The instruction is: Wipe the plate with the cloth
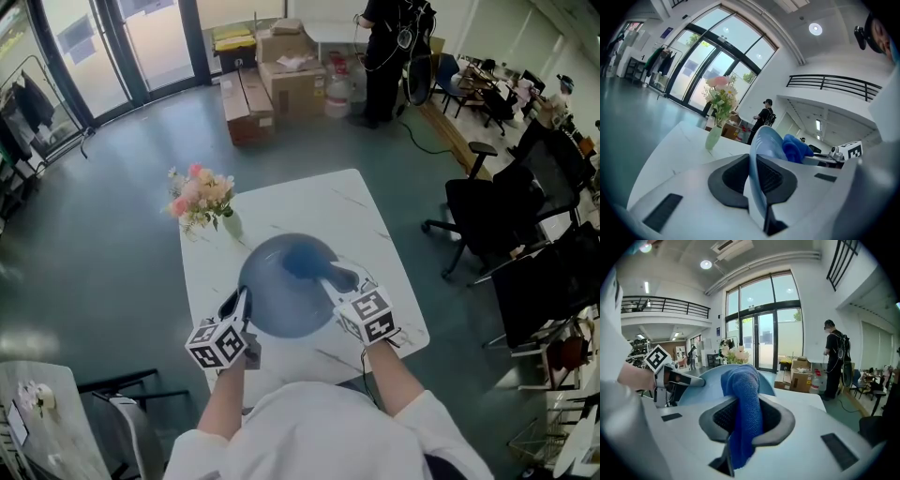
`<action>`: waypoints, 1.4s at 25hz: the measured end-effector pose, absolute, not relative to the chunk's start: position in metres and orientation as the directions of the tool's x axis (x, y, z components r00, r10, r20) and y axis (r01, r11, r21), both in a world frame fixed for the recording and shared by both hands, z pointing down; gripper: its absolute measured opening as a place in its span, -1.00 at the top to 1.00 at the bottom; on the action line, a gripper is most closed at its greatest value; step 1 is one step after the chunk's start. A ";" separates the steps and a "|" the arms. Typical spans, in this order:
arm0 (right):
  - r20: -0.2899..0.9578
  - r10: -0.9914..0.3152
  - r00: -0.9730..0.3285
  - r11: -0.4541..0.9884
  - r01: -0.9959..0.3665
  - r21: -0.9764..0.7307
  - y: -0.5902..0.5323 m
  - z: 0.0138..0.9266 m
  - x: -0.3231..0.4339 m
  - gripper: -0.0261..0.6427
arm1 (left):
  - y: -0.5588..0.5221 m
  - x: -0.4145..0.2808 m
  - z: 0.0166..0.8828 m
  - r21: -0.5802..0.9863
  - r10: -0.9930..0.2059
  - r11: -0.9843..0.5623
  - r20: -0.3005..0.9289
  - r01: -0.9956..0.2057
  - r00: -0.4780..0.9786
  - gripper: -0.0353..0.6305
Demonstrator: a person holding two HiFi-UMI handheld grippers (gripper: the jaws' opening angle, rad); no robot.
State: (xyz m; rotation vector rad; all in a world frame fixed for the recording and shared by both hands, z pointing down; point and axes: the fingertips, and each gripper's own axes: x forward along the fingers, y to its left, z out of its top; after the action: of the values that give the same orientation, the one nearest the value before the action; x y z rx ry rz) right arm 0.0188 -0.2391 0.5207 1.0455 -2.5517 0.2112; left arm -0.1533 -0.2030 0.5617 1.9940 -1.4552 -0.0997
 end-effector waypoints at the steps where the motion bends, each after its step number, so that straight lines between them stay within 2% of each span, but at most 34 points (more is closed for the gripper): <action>1: 0.380 -0.655 -0.653 0.707 -0.707 0.002 -0.239 0.518 0.020 0.64 | -0.204 -0.153 0.563 0.551 -0.872 -0.159 0.310 -0.820 0.378 0.76; 6: 0.290 -0.688 -0.665 0.673 -0.734 -0.088 -0.236 0.509 0.027 0.65 | -0.206 -0.155 0.579 0.588 -0.865 -0.119 0.335 -0.800 0.375 0.76; 35: 0.337 -0.715 -0.613 0.617 -0.780 -0.110 -0.221 0.534 0.062 0.65 | -0.216 -0.151 0.700 0.578 -0.751 0.117 0.583 -0.808 0.308 0.76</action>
State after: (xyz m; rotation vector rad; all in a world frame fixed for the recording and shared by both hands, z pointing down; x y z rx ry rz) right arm 0.0624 -0.2205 0.5336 1.2193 -2.5824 0.3597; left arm -0.1509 -0.2157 0.7001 1.6322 -1.4444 0.0750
